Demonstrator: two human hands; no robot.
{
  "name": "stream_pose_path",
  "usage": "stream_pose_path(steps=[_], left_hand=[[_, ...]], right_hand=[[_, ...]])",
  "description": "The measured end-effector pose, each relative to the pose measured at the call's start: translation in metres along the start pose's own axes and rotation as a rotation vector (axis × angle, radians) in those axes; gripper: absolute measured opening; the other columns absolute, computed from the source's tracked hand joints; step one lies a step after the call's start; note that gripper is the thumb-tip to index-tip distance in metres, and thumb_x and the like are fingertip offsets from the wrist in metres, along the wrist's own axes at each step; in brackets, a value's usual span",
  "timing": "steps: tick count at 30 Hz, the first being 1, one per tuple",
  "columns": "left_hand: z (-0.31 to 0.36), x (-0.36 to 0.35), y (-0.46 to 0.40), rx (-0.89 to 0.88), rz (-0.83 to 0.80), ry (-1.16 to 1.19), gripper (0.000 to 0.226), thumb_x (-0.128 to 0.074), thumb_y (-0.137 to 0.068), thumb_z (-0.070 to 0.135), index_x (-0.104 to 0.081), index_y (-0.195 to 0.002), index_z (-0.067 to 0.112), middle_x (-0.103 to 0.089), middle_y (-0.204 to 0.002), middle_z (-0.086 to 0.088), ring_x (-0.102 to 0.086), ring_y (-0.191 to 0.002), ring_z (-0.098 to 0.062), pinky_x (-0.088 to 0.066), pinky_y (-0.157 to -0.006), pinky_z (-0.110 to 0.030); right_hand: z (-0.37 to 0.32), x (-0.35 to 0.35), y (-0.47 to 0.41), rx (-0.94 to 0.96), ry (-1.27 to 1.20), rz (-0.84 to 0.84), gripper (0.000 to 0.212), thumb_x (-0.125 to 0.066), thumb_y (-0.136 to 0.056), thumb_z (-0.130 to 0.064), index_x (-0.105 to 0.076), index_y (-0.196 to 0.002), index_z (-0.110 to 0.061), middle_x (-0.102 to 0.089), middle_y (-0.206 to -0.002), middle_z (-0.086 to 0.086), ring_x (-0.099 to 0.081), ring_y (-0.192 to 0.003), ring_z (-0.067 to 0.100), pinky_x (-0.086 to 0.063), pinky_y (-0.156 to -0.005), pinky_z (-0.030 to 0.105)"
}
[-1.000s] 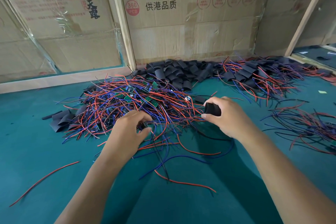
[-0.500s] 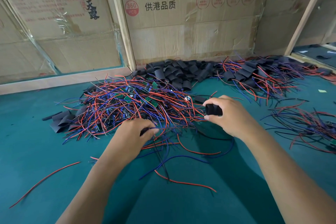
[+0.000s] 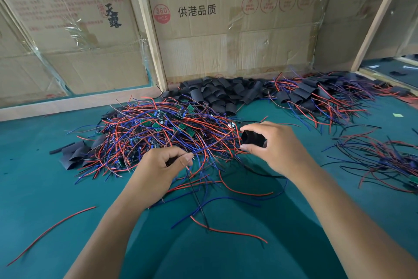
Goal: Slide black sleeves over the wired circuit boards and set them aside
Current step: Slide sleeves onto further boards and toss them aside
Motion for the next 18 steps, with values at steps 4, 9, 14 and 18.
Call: stream_pose_path(steps=[4, 9, 14, 18], left_hand=[[0.003, 0.001, 0.001, -0.008, -0.011, 0.040, 0.028, -0.058, -0.094, 0.047, -0.073, -0.081, 0.026, -0.033, -0.050, 0.005, -0.024, -0.044, -0.011, -0.022, -0.042, -0.019], [0.009, 0.002, 0.003, -0.025, -0.043, 0.132, 0.033, -0.057, -0.091, 0.050, -0.075, -0.087, 0.023, -0.037, -0.063, -0.022, -0.028, -0.057, -0.035, -0.024, -0.055, -0.031], [0.008, 0.000, 0.003, -0.021, -0.073, 0.162, 0.032, -0.058, -0.092, 0.048, -0.076, -0.086, 0.022, -0.038, -0.059, -0.007, -0.029, -0.057, -0.030, -0.023, -0.054, -0.030], [0.008, -0.002, 0.003, -0.026, -0.097, 0.135, 0.031, -0.059, -0.094, 0.047, -0.076, -0.087, 0.021, -0.034, -0.062, -0.022, -0.027, -0.057, -0.038, -0.022, -0.054, -0.032]], right_hand=[[0.000, -0.004, 0.000, -0.005, -0.002, 0.003, 0.042, -0.082, -0.081, -0.030, -0.070, -0.120, -0.024, -0.053, -0.085, -0.015, -0.043, -0.067, -0.010, -0.031, -0.065, 0.008], [-0.006, -0.007, 0.001, 0.001, -0.038, 0.024, 0.034, -0.081, -0.083, -0.024, -0.068, -0.114, -0.022, -0.065, -0.094, -0.003, -0.056, -0.079, 0.015, -0.047, -0.074, 0.029], [-0.017, -0.001, 0.002, 0.060, -0.085, 0.077, 0.031, -0.081, -0.082, -0.021, -0.069, -0.111, -0.019, -0.066, -0.091, 0.000, -0.060, -0.076, 0.018, -0.052, -0.073, 0.035], [-0.021, 0.000, 0.002, 0.070, -0.142, 0.091, 0.031, -0.082, -0.082, -0.020, -0.070, -0.111, -0.017, -0.066, -0.090, 0.002, -0.062, -0.074, 0.022, -0.053, -0.073, 0.040]])
Point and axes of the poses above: each hand's wrist, its own y-axis away from the middle knuckle, its own x-axis out of the back of the hand, z = x × y, the point moved 7 cm from there along -y, towards the middle knuckle
